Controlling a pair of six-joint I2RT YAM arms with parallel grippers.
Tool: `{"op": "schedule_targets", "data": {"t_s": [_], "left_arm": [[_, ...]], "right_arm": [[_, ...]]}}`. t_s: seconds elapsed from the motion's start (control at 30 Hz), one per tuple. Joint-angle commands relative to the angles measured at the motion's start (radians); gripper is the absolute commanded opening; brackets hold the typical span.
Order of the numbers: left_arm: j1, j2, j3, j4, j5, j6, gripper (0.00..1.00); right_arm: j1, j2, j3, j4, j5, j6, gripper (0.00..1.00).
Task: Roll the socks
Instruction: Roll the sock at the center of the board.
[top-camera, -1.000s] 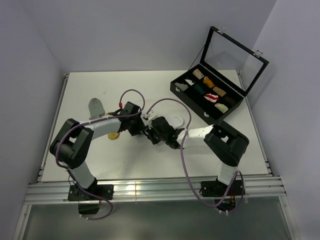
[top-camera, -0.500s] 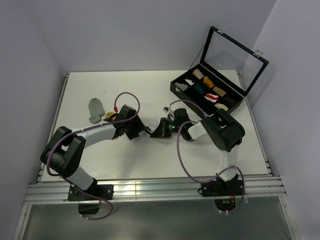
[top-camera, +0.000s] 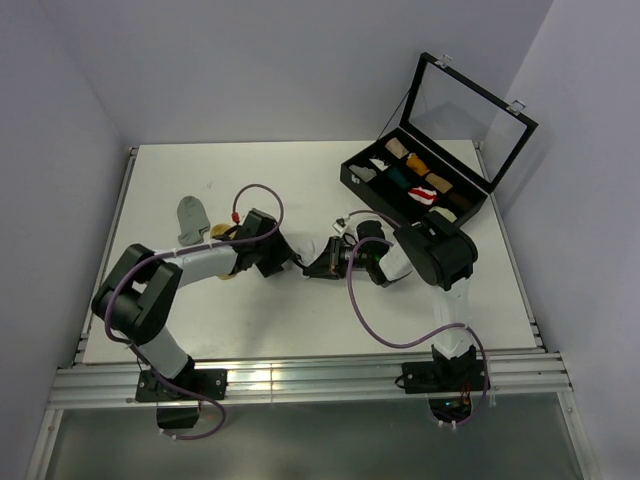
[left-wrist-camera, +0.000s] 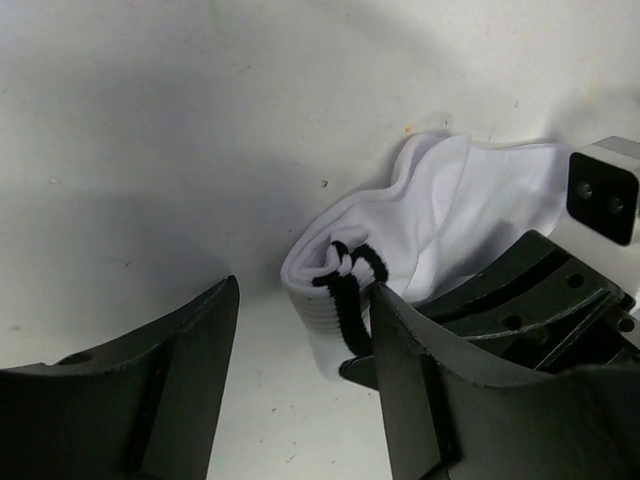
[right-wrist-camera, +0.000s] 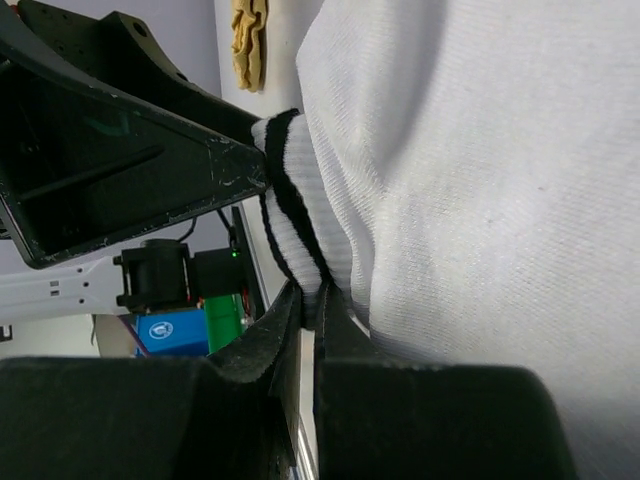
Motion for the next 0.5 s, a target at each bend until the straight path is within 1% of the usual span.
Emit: {"op": "schedule_targets", "data": {"t_s": [0.0,0.13,0.17,0.23,0.27,0.3,0.33,0.43,0.47], "left_arm": [[-0.006,0.028,0.043,0.024,-0.002,0.012,0.61],[-0.006,0.071,0.071,-0.014,0.002,0.024,0.56],[-0.006,0.077,0.076,-0.037,0.001,0.029,0.51],[-0.006,0.094,0.088,-0.067,0.001,0.041,0.44],[-0.006,0.1,0.091,-0.091,-0.001,0.047,0.36],[-0.006,0.105,0.099,-0.105,0.002,0.054,0.34],[-0.006,0.117,0.103,-0.119,0.002,0.07,0.28],[-0.007,0.137,0.118,-0.165,0.001,0.101,0.2],[-0.006,0.145,0.123,-0.179,0.002,0.11,0.16]], "right_arm": [[-0.004,0.045,-0.028,-0.076,0.002,0.006,0.0],[-0.007,0.038,-0.026,-0.093,0.012,-0.002,0.0],[-0.007,0.032,-0.031,-0.094,0.017,-0.006,0.0],[-0.007,0.007,-0.025,-0.143,0.041,-0.042,0.0],[-0.007,-0.004,-0.023,-0.163,0.051,-0.057,0.0],[-0.007,-0.027,-0.021,-0.198,0.061,-0.086,0.0],[-0.007,-0.039,-0.011,-0.224,0.08,-0.104,0.0],[-0.004,-0.083,0.002,-0.306,0.109,-0.164,0.0],[-0.002,-0.093,0.009,-0.323,0.126,-0.178,0.0]]}}
